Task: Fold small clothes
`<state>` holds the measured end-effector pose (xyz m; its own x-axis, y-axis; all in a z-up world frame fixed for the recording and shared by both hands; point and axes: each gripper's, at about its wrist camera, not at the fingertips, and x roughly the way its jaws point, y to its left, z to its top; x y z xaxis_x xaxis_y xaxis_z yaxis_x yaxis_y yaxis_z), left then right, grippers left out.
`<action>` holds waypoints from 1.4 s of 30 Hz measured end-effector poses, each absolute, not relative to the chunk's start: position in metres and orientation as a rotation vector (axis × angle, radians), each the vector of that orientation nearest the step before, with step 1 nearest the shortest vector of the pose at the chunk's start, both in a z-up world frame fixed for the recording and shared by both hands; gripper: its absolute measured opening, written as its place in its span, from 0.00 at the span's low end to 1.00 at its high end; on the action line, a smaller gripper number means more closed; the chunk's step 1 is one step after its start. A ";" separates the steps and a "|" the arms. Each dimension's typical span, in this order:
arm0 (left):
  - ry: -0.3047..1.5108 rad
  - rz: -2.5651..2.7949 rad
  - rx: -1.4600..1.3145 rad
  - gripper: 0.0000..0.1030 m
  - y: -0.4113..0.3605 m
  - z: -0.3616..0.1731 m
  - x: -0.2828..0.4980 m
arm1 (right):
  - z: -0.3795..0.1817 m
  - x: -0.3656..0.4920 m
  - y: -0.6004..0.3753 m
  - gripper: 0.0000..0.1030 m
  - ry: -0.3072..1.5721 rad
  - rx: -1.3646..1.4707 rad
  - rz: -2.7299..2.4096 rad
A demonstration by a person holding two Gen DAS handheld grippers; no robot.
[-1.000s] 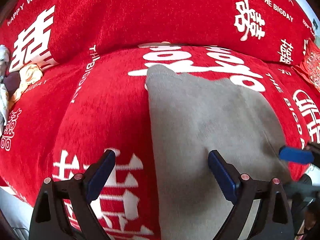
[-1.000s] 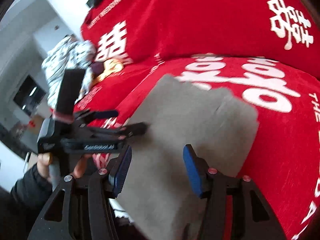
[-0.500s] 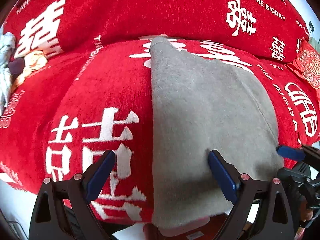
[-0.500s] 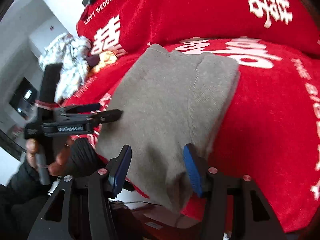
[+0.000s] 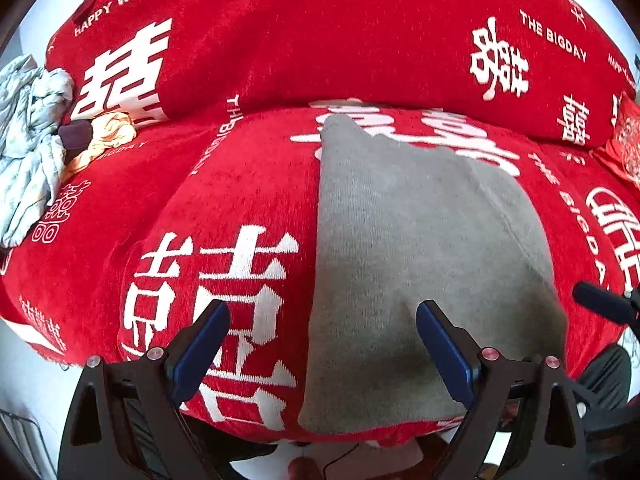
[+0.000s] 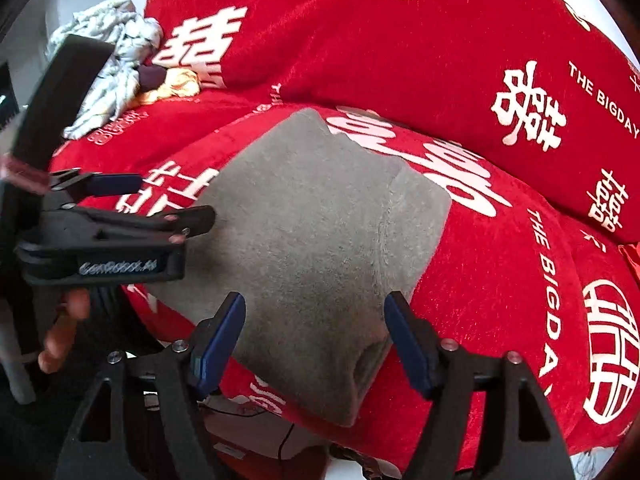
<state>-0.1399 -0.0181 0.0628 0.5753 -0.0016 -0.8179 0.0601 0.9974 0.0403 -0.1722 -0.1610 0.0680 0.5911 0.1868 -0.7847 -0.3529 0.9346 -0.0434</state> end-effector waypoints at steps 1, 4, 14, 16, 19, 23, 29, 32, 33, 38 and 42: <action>0.968 -0.032 0.069 0.92 -0.018 0.061 -0.139 | 0.067 -0.170 -0.161 0.73 0.894 -0.201 0.307; 1.026 -0.065 0.051 0.92 -0.020 0.055 -0.136 | 0.066 -0.166 -0.165 0.73 0.905 -0.188 0.286; 1.011 -0.078 0.068 0.92 -0.026 0.057 -0.139 | 0.062 -0.159 -0.173 0.73 0.934 -0.173 0.231; 1.016 -0.080 0.071 0.92 -0.028 0.057 -0.139 | 0.062 -0.158 -0.173 0.73 0.932 -0.174 0.235; 1.018 -0.078 0.072 0.92 -0.029 0.056 -0.139 | 0.061 -0.159 -0.171 0.73 0.929 -0.185 0.239; 1.023 -0.078 0.071 0.92 -0.029 0.056 -0.138 | 0.062 -0.159 -0.170 0.73 0.930 -0.181 0.237; 1.027 -0.078 0.077 0.92 -0.031 0.055 -0.138 | 0.063 -0.160 -0.171 0.73 0.928 -0.176 0.234; 1.030 -0.078 0.077 0.92 -0.030 0.054 -0.137 | 0.063 -0.160 -0.171 0.73 0.928 -0.176 0.233; 1.031 -0.077 0.075 0.92 -0.030 0.054 -0.137 | 0.063 -0.160 -0.171 0.73 0.928 -0.177 0.235; 1.034 -0.080 0.074 0.92 -0.029 0.054 -0.137 | 0.064 -0.161 -0.171 0.73 0.927 -0.178 0.232; 1.034 -0.084 0.076 0.92 -0.030 0.054 -0.138 | 0.065 -0.160 -0.172 0.73 0.927 -0.180 0.234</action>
